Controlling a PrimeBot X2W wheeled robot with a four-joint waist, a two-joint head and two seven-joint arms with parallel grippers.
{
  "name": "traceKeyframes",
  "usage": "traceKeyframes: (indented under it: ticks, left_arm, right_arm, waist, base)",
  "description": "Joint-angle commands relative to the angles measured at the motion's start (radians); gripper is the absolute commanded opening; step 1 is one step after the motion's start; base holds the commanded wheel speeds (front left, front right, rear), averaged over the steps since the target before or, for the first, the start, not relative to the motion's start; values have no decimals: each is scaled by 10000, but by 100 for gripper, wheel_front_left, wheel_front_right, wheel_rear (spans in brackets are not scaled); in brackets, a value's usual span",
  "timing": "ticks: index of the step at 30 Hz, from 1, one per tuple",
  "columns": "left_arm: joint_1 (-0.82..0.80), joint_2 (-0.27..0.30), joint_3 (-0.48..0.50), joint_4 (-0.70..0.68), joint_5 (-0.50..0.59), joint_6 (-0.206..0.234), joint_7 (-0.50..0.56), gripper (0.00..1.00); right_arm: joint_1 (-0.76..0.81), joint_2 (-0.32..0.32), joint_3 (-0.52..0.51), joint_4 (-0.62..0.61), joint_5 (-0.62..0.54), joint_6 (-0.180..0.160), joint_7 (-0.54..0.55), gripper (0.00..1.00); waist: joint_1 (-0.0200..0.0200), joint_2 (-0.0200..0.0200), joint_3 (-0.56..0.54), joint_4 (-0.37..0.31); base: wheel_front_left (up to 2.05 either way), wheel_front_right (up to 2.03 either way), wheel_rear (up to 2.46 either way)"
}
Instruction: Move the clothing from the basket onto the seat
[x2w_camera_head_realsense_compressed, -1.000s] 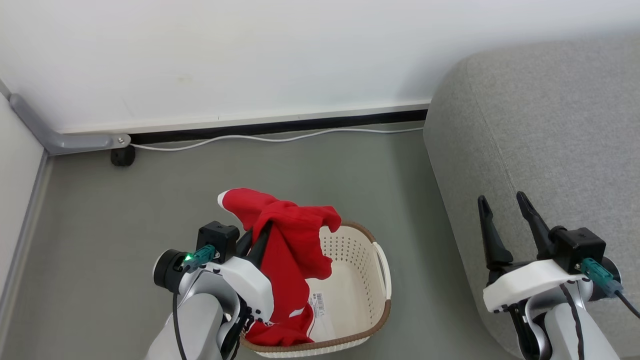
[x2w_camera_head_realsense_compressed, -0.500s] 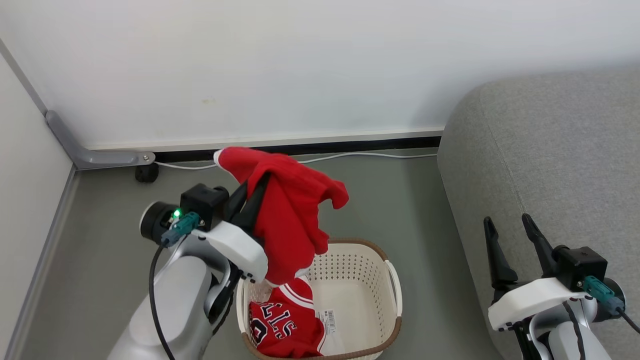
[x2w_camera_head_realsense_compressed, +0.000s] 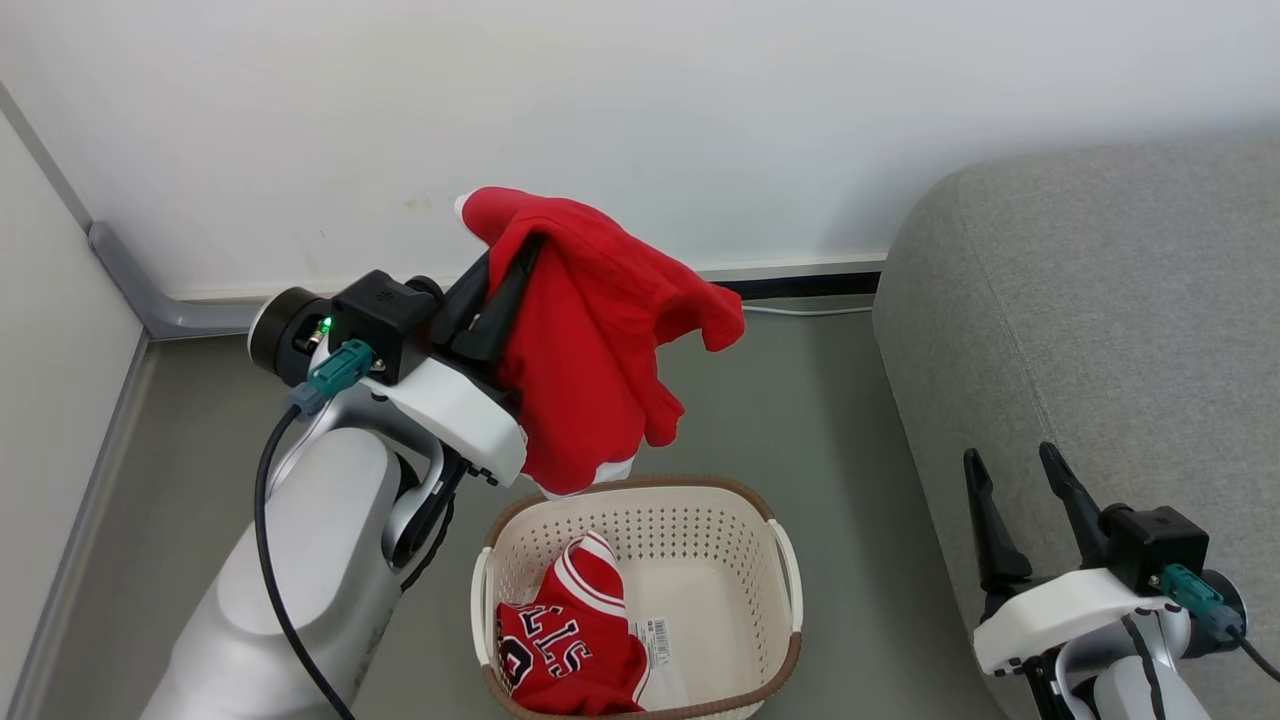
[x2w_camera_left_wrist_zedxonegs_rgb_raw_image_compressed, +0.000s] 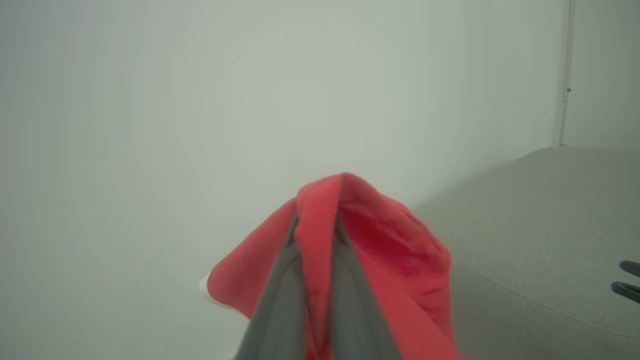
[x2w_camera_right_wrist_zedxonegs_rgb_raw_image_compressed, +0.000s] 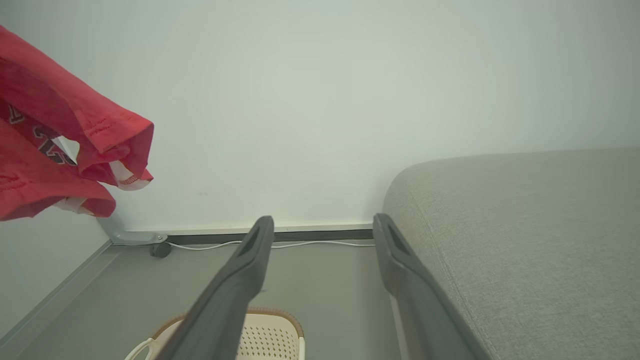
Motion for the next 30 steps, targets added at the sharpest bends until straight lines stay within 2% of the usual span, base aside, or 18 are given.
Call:
traceKeyframes:
  ticks: [1, 6, 12, 13, 17, 21, 24, 30]
  left_arm:
    - [-544, 292, 348, -353, -72, -17, 23, 0]
    - [-461, 259, 267, -460, -129, 22, 60, 0]
    - [-434, 196, 163, -491, -153, 83, 63, 0]
    - [-434, 196, 163, -491, -153, 83, 63, 0]
    - [-439, 151, 104, -466, -177, 105, 33, 0]
    - [-445, 77, 30, -427, -194, 120, -18, 0]
    - [-480, 37, -30, -403, -196, 122, -48, 0]
    - [-548, -53, -188, -426, -198, 114, -93, 0]
  right_arm:
    - [-194, -5, 245, -218, 4, 69, -61, 100]
    - [-438, -79, 638, -373, 4, 69, -61, 100]
    - [-1229, -541, 2200, -794, 363, 69, -61, 100]
    - [-1229, -541, 2200, -794, 363, 69, -61, 100]
    - [-1973, -936, 3584, -1014, 749, 69, -61, 100]
    - [-2685, -1310, 5263, -940, 1608, 69, -61, 100]
    - [-3176, -1503, 6129, -848, 2191, 69, -61, 100]
    - [-3786, -1407, 6599, -621, 2723, 69, -61, 100]
  waist:
    - [0, -1, 23, -12]
    - [0, -1, 121, -27]
    - [0, -1, 268, -59]
    - [0, -1, 268, -59]
    - [0, -1, 336, -66]
    - [0, -1, 366, -17]
    - [0, -1, 412, 37]
    - [0, -1, 522, 202]
  base:
    - [0, 0, 0]
    - [0, 0, 0]
    - [0, 0, 0]
    - [0, 0, 0]
    - [0, 0, 0]
    - [0, 0, 0]
    - [0, 0, 0]
    - [0, 0, 0]
